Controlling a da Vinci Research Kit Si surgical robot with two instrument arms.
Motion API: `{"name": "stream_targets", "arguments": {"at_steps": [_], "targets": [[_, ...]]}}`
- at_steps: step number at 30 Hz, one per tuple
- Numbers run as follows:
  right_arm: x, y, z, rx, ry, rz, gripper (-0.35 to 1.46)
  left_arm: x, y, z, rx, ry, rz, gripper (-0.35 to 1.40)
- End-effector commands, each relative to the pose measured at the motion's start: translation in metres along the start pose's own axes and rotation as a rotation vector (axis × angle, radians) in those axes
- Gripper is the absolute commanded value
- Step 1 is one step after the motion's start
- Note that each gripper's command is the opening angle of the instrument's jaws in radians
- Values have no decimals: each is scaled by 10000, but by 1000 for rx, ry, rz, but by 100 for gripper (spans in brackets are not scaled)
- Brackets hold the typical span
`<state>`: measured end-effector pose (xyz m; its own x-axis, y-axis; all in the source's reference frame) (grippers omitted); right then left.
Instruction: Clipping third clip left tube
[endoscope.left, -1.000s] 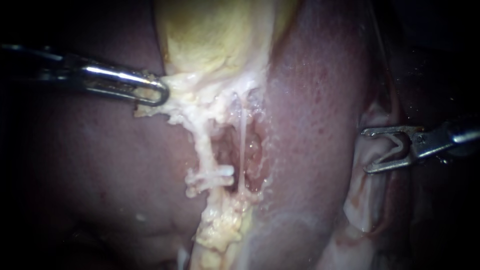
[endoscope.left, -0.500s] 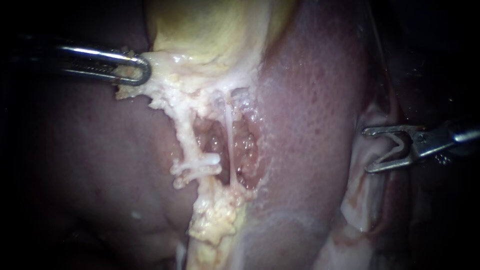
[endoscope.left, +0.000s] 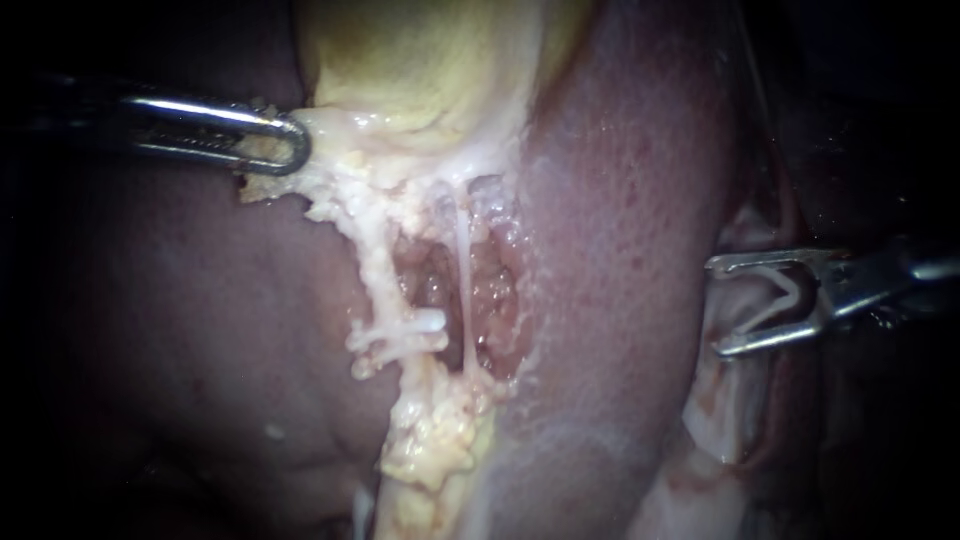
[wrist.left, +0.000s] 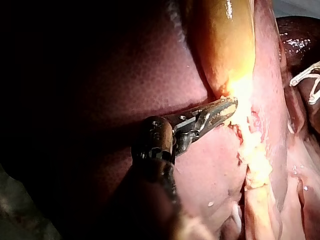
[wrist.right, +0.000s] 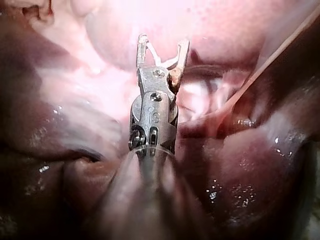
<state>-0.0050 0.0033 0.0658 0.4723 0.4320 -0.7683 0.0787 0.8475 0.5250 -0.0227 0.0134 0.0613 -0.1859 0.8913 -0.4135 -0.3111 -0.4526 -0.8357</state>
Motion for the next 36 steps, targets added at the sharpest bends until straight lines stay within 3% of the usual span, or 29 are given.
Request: {"name": "stream_targets", "arguments": {"at_steps": [1,10,17,24,36], "targets": [[5,-3,5,4,3,10,50,0,0,0,-1,-1,0,-35],[57,-28,67,50,77,86,50,-1,0,3,-1,-1,0,-35],[85,-36,104,52,122,95,50,-2,0,4,-3,-2,0,-35],[103,-27,128,40,148,108,50,-3,-1,6,-2,-2,1,-35],[102,-1,151,36,179,152,50,-4,-1,8,-3,-2,2,-35]]}}
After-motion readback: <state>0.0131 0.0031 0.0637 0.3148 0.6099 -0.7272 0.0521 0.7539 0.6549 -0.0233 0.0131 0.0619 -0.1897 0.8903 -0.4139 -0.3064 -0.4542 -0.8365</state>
